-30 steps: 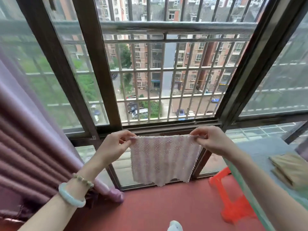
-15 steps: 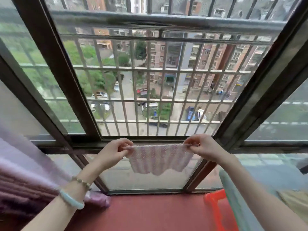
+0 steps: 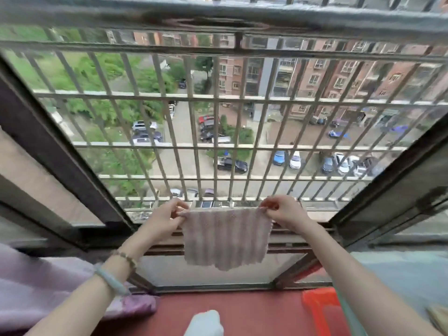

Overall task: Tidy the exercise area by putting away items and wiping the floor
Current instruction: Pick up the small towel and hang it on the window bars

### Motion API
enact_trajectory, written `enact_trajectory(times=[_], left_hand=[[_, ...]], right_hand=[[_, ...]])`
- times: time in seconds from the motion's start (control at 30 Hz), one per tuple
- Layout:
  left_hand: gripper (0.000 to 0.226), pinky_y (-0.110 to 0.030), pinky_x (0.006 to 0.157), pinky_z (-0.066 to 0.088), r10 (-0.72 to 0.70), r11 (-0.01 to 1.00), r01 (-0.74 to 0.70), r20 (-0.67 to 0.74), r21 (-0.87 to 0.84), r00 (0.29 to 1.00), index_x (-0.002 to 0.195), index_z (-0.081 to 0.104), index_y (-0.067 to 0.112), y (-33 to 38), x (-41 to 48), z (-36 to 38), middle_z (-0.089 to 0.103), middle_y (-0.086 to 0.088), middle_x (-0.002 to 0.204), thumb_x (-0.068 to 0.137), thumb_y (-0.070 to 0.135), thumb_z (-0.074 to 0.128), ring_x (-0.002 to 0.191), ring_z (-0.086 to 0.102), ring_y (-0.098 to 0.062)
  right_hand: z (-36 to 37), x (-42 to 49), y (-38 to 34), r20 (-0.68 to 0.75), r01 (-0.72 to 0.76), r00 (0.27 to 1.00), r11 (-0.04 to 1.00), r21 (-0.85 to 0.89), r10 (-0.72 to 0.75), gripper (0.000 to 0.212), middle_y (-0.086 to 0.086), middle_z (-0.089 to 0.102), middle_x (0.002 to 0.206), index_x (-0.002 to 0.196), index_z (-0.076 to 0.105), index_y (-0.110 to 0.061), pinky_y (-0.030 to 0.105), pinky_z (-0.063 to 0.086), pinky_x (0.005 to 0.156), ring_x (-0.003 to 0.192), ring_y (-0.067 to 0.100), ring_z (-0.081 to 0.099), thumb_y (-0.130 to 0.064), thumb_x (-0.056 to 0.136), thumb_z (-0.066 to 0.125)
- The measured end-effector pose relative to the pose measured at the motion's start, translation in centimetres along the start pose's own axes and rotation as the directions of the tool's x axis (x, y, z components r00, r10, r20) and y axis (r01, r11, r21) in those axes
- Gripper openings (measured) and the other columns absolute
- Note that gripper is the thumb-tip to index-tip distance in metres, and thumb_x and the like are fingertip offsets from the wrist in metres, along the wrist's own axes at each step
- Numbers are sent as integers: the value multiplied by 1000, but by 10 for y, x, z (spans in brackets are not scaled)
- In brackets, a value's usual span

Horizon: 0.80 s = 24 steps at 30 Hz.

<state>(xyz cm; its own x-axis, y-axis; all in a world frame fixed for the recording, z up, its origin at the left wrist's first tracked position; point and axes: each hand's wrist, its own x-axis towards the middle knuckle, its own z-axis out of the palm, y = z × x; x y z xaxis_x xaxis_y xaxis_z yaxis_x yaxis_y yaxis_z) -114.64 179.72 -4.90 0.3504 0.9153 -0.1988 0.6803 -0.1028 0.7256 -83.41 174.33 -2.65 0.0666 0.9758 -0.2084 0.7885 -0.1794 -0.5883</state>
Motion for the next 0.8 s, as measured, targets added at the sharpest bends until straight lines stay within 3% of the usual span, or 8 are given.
enact_trajectory(times=[0.1, 0.23, 0.3, 0.4, 0.47, 0.57, 0.67, 0.8], left_hand=[[18, -34, 77, 52, -4, 998, 4, -10, 66, 1000, 91, 58, 29, -7, 34, -5, 66, 8, 91, 86, 12, 61, 85, 65, -13], [8, -50, 102, 37, -73, 974, 65, 29, 218, 997, 83, 52, 43, -29, 75, -3, 59, 25, 78, 86, 37, 58, 87, 62, -11], [5, -42, 102, 39, -79, 967, 72, 21, 243, 997, 82, 51, 42, -35, 92, 1, 55, 25, 75, 85, 40, 55, 80, 57, -8], [11, -9, 67, 39, -82, 991, 77, 44, 114, 996, 90, 53, 29, -36, 111, 7, 54, 14, 75, 89, 18, 57, 79, 55, -14], [13, -17, 61, 36, -101, 993, 97, 58, 66, 993, 96, 51, 21, -37, 117, 11, 54, 9, 78, 90, 10, 55, 84, 54, -16], [26, -21, 73, 38, -152, 988, 148, 88, 49, 984, 114, 45, 16, -39, 119, 18, 55, -1, 102, 91, 12, 57, 97, 55, -18], [50, -27, 101, 31, -68, 978, 49, 86, 201, 994, 135, 40, 8, -45, 109, 29, 49, -9, 131, 91, 24, 59, 123, 45, -22], [53, -29, 100, 37, 208, 905, -257, 175, 339, 962, 131, 46, 9, -52, 71, 49, 56, -9, 126, 91, 44, 44, 118, 52, -25]], right_hand=[[2, 35, -1, 16, -25, 1000, 1000, -11, 25, 27, -1, 71, 95, 98, 73, -18, 25, 50, 83, 90, 12, 63, -5, 81, 56], [14, 76, 4, 25, -60, 998, 998, -8, 60, 26, 4, 70, 96, 99, 73, -13, 20, 46, 79, 92, 17, 62, -2, 82, 56], [22, 93, 10, 33, -77, 996, 997, -17, 78, 25, 7, 71, 95, 98, 73, -12, 23, 46, 79, 91, 20, 63, -2, 82, 57], [35, 114, 21, 43, -112, 993, 993, -38, 114, 26, 10, 71, 90, 95, 74, -13, 27, 48, 76, 88, 24, 64, -1, 79, 56], [44, 123, 28, 40, -123, 991, 991, -44, 124, 25, 11, 70, 93, 95, 73, -11, 28, 47, 78, 92, 26, 63, -2, 79, 56], [55, 126, 35, 47, -142, 988, 988, -56, 144, 29, 12, 65, 110, 109, 66, -7, 26, 40, 87, 106, 26, 58, -5, 81, 58], [64, 113, 36, 74, -104, 991, 986, -133, 115, 41, 9, 55, 128, 124, 57, -10, 27, 32, 101, 122, 24, 48, -6, 83, 57], [82, 67, 25, 129, 49, 991, 982, -182, -26, 33, 9, 58, 122, 118, 60, -8, 33, 38, 99, 116, 27, 52, -10, 86, 51]])
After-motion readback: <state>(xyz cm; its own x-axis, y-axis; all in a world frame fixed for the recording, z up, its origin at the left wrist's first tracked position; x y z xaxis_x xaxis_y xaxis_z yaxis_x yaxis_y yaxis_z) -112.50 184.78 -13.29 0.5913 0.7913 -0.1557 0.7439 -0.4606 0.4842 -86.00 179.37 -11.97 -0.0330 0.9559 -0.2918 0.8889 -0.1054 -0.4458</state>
